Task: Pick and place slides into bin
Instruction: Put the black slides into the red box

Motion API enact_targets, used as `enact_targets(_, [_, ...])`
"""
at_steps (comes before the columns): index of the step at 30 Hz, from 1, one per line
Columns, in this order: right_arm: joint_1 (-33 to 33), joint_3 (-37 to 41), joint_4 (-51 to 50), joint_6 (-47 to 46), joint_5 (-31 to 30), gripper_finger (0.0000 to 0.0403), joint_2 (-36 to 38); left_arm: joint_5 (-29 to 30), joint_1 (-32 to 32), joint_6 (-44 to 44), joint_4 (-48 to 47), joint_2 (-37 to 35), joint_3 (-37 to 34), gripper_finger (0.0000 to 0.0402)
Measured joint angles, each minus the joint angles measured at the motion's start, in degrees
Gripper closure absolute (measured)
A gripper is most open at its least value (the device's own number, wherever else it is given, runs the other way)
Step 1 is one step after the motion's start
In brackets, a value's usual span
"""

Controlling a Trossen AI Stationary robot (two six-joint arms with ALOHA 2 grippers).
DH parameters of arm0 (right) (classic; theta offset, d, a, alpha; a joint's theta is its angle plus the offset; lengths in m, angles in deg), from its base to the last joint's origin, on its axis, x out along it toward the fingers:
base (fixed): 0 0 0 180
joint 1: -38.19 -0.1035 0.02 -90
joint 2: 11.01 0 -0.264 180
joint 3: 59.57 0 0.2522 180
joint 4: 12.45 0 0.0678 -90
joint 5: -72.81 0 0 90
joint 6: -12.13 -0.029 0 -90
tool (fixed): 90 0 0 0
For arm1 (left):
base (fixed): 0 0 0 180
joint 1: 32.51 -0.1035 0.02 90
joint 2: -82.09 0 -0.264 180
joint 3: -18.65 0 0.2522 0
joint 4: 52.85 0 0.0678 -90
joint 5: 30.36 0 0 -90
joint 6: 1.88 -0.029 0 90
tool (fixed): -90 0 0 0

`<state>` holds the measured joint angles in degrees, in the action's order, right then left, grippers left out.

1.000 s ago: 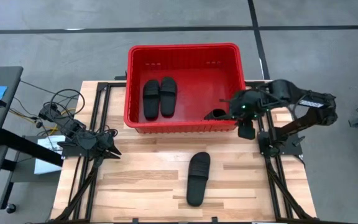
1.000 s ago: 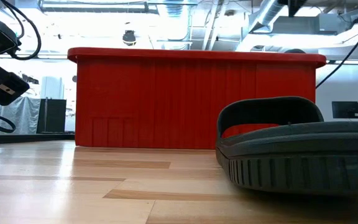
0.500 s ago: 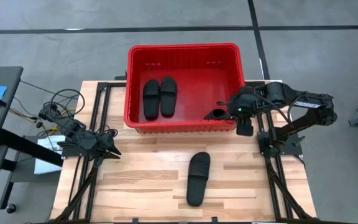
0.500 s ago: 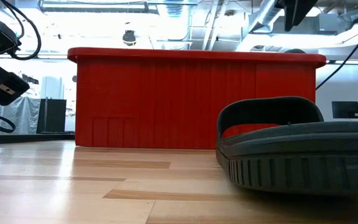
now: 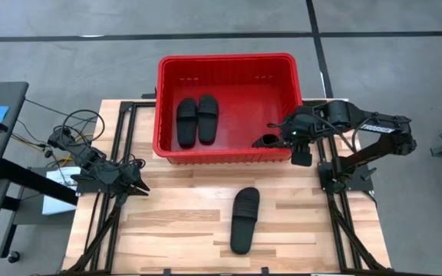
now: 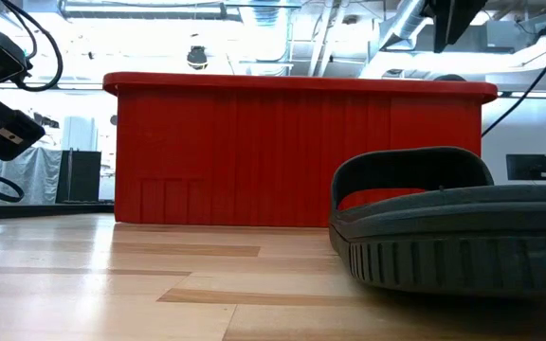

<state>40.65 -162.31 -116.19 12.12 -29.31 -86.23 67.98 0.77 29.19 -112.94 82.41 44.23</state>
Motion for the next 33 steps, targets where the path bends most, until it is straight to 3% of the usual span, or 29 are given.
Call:
enact_targets(9, [-0.1, 7.2, -0.1, 0.3, -0.6, 0.0166, 0.0, 0.0, 0.0, 0.0, 0.0, 0.0, 0.0, 0.0320])
enact_targets(16, [0.3, 7.5, 0.0, 0.6, -5.2, 0.0165, 0.0, 0.0, 0.0, 0.0, 0.0, 0.0, 0.0, 0.0320])
enact_targets(33, [3.3, 7.5, 0.0, 5.4, -4.3, 0.0167, 0.0, 0.0, 0.0, 0.0, 0.0, 0.0, 0.0, 0.0320])
